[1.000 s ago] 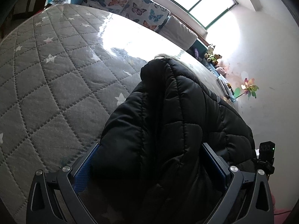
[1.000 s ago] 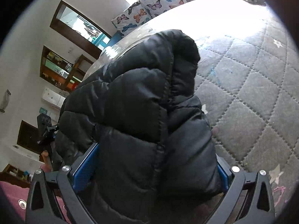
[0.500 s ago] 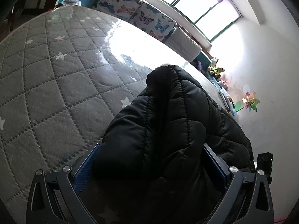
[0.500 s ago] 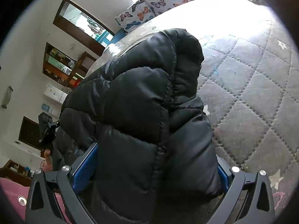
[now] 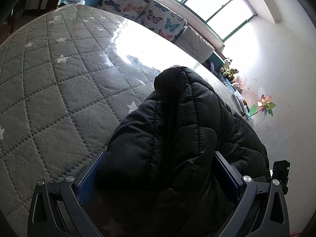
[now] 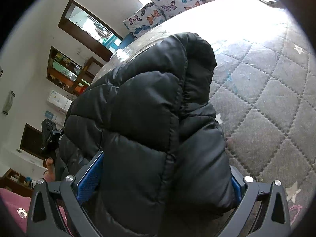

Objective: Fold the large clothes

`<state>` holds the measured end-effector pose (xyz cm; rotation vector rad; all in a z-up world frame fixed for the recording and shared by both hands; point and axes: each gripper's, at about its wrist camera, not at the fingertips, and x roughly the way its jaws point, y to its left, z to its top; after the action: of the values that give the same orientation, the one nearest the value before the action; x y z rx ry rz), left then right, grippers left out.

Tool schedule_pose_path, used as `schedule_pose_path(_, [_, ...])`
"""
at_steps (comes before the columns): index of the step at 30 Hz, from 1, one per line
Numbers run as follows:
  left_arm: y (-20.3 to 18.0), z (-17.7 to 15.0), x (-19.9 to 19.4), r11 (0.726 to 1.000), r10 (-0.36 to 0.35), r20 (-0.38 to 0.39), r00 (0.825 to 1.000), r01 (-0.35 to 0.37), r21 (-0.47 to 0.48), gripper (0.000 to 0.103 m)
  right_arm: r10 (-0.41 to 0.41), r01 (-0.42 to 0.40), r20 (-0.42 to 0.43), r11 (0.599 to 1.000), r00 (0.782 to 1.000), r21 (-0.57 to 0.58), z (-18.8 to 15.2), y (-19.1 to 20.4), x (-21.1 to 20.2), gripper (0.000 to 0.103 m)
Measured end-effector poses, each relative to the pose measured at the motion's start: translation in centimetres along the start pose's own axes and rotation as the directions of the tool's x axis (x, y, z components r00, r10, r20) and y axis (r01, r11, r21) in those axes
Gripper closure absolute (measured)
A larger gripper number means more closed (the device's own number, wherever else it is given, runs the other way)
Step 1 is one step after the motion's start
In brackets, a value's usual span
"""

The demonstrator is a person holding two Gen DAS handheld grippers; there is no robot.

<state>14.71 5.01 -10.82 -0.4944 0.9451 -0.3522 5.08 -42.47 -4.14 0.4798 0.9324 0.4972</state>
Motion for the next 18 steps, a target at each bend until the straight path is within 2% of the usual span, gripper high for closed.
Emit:
schedule_pose_path(4, [-0.9, -0.9, -0.6, 0.999, 0.04, 0.085, 0.996, -0.042, 0.026, 0.0, -0.001, 0.001, 0.011, 1.0, 1.0, 0.0, 0.1, 0.1, 0.0, 0.0])
schedule_pose_path(6, [-1.7, -1.0, -1.1, 0.996, 0.059, 0.118, 0.991, -0.067, 0.061, 0.009, 0.006, -0.006, 0.02, 1.0, 1.0, 0.006, 0.2, 0.2, 0.1, 0.0])
schedule_pose_path(8, [-2.8, -0.7, -1.5, 0.991, 0.081, 0.139, 0.987, -0.095, 0.099, 0.022, 0.013, -0.013, 0.029, 1.0, 1.0, 0.002, 0.4, 0.6, -0.1, 0.0])
schedule_pose_path(9, [-3.2, -0.5, -1.7, 0.988, 0.088, 0.146, 0.985, -0.105, 0.113, 0.025, 0.013, -0.013, 0.039, 1.0, 0.999, -0.008, 0.6, 0.9, -0.2, 0.0])
schedule_pose_path(11, [-4.1, 0.2, -2.0, 0.982, 0.103, 0.161, 0.982, -0.127, 0.142, 0.034, 0.0, 0.001, 0.049, 1.0, 0.999, -0.026, 0.9, 1.6, -0.5, 0.007])
schedule_pose_path(14, [-5.0, 1.8, -2.0, 0.973, 0.124, 0.174, 0.977, -0.154, 0.172, 0.039, -0.006, 0.009, 0.073, 0.999, 0.997, -0.044, 1.5, 2.3, -0.8, 0.022])
schedule_pose_path(18, [-6.2, 5.0, -1.5, 0.962, 0.156, 0.194, 0.969, -0.193, 0.192, 0.045, -0.019, 0.025, 0.101, 0.998, 0.995, -0.057, 3.2, 3.4, -0.4, 0.035])
